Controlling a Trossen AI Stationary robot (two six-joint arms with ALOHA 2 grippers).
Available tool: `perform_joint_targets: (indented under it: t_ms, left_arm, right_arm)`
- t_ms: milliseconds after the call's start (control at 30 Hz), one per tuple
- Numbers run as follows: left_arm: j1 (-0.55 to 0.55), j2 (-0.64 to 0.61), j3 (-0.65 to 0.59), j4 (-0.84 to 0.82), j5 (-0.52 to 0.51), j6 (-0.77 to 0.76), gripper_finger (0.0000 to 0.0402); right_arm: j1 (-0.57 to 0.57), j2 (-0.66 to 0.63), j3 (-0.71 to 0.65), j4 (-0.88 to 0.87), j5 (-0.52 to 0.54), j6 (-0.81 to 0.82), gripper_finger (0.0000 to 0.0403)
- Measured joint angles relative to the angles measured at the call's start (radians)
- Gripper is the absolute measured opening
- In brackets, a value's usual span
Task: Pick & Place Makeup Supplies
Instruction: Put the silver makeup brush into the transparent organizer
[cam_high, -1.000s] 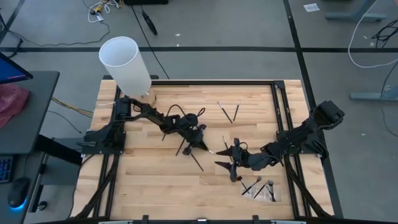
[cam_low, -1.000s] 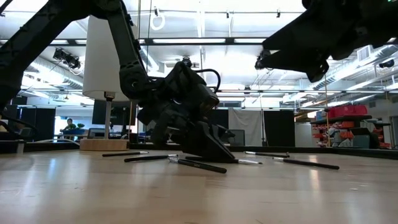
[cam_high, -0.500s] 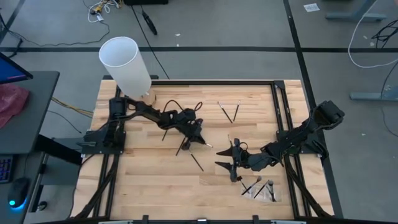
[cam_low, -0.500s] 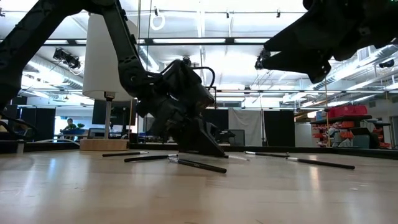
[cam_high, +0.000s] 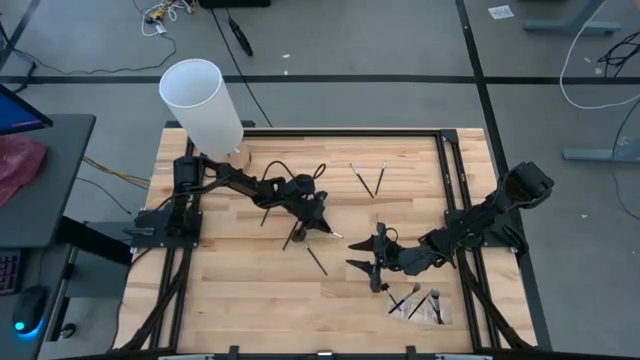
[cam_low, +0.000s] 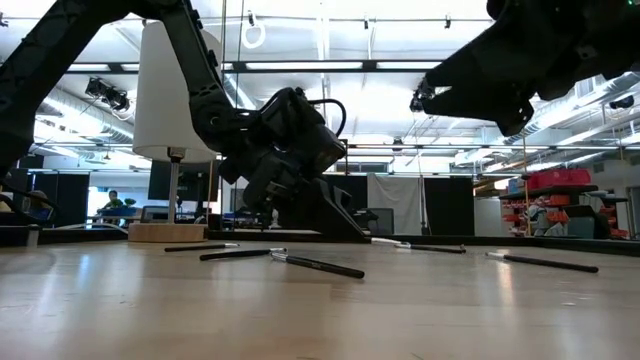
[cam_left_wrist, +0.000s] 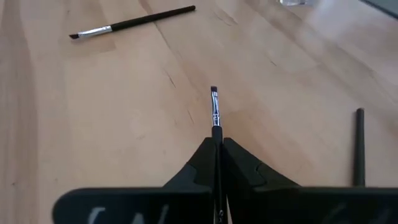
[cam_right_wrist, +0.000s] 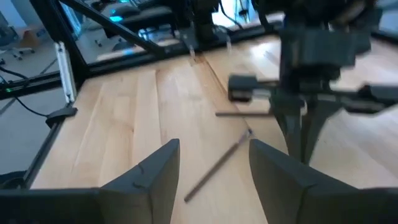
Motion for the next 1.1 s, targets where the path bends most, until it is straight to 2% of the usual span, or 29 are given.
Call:
perform_joint_targets:
  t_ms: [333, 467, 700, 933, 1100]
  left_arm:
    - [0.002, -0.069, 0.001, 0.008, 0.002, -0.072, 0.0013]
    - [0.002, -0.139, 0.003, 0.012, -0.007, -0.097, 0.0014]
    - [0.002, -0.268, 0.003, 0.013, -0.122, -0.118, 0.0013]
    - [-0.001, -0.376, 0.003, 0.044, -0.215, -0.148, 0.0012]
    - [-0.021, -0.418, 0.003, 0.104, -0.218, -0.171, 0.0016]
  right_arm:
    - [-0.034, 0.000, 0.000, -0.385, 0.002, 0.352, 0.0194]
    - [-0.061, 0.015, 0.000, -0.416, 0.053, 0.362, 0.0194]
    - [-0.097, 0.043, 0.000, -0.276, 0.210, 0.252, 0.0194]
    - [-0.105, 0.043, 0.000, -0.003, 0.397, 0.084, 0.0194]
    - [-0.121, 0.043, 0.000, 0.208, 0.428, -0.052, 0.0194]
